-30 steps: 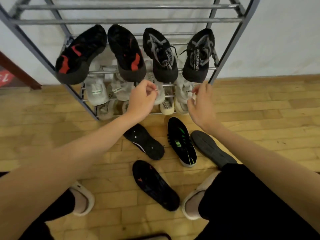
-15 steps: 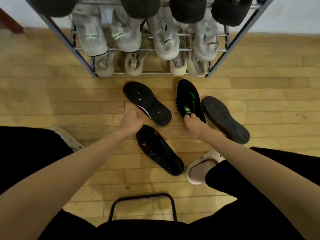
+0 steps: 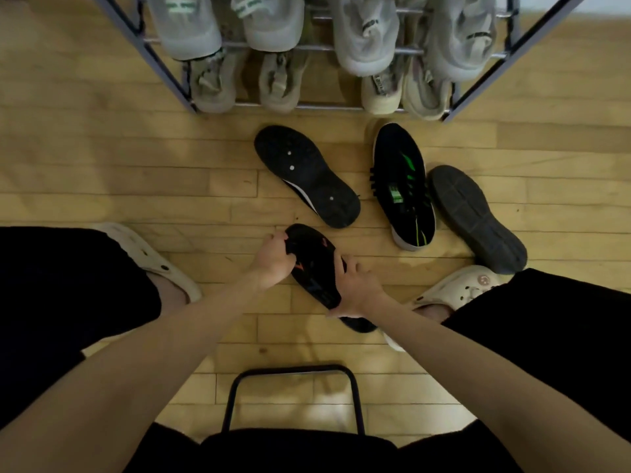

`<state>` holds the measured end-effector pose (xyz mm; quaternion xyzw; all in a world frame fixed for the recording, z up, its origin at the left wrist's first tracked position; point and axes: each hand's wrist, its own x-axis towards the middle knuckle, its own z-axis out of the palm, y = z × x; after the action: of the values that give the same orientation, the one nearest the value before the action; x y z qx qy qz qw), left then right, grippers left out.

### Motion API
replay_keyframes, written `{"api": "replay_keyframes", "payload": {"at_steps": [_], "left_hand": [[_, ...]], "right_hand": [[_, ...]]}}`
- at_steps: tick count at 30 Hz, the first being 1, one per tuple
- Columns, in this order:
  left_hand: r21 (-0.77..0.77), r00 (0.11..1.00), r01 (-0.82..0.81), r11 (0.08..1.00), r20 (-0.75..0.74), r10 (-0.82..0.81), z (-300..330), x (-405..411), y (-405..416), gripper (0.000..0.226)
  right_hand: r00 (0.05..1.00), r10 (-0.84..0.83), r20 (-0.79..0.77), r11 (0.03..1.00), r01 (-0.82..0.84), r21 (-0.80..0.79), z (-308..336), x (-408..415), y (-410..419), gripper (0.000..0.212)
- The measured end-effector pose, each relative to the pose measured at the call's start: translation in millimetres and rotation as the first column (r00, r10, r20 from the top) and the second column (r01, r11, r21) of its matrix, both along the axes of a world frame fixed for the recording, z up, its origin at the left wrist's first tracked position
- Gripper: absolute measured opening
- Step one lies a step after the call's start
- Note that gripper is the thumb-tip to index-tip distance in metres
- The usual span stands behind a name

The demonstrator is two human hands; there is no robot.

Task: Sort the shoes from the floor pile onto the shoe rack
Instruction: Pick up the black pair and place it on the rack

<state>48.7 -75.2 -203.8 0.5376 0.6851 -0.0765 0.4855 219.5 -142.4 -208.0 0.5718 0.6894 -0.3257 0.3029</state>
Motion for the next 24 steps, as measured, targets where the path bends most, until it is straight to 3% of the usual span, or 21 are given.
{"api": "replay_keyframes", "payload": {"at_steps": [6, 8, 10, 11, 13, 15, 17, 20, 24], "left_hand": [[0.006, 0.994, -0.101, 0.995, 0.046, 0.101, -3, 6, -3, 0.047], [0.024, 0.981, -0.169, 0.985, 0.103, 0.166, 1, 5, -3, 0.045], [0.063, 0.961, -0.244, 0.968, 0.152, 0.232, 6, 3, 1, 0.038], [0.08, 0.947, -0.282, 0.956, 0.18, 0.265, 8, 1, 5, 0.035], [0.087, 0.91, -0.367, 0.926, 0.24, 0.338, 11, -4, 12, 0.031], [0.098, 0.889, -0.406, 0.909, 0.274, 0.368, 18, -7, 19, 0.028], [0.099, 0.87, -0.431, 0.897, 0.309, 0.384, 28, -7, 24, 0.022], [-0.015, 0.839, -0.424, 0.906, 0.371, 0.398, 44, -3, 30, 0.026], [-0.146, 0.814, -0.365, 0.92, 0.43, 0.391, 59, 8, 30, 0.041]], "right_hand": [[0.994, -0.099, 0.052, 0.991, 0.094, 0.093, -15, -13, -18, 0.135], [0.98, -0.194, -0.042, 0.98, 0.196, 0.046, -16, -6, -15, 0.134], [0.905, -0.358, -0.23, 0.933, 0.353, -0.065, -7, 5, -6, 0.124], [0.794, -0.507, -0.335, 0.861, 0.479, -0.17, -2, 9, 0, 0.11], [0.407, -0.818, -0.406, 0.568, 0.681, -0.462, 15, 12, 14, 0.072], [0.064, -0.928, -0.367, 0.316, 0.657, -0.685, 28, 15, 29, 0.047], [-0.168, -0.941, -0.293, 0.17, 0.515, -0.84, 40, 21, 43, 0.037], [-0.409, -0.876, -0.256, 0.105, 0.356, -0.928, 49, 28, 58, 0.061], [-0.537, -0.813, -0.224, 0.075, 0.285, -0.955, 50, 31, 68, 0.088]]}}
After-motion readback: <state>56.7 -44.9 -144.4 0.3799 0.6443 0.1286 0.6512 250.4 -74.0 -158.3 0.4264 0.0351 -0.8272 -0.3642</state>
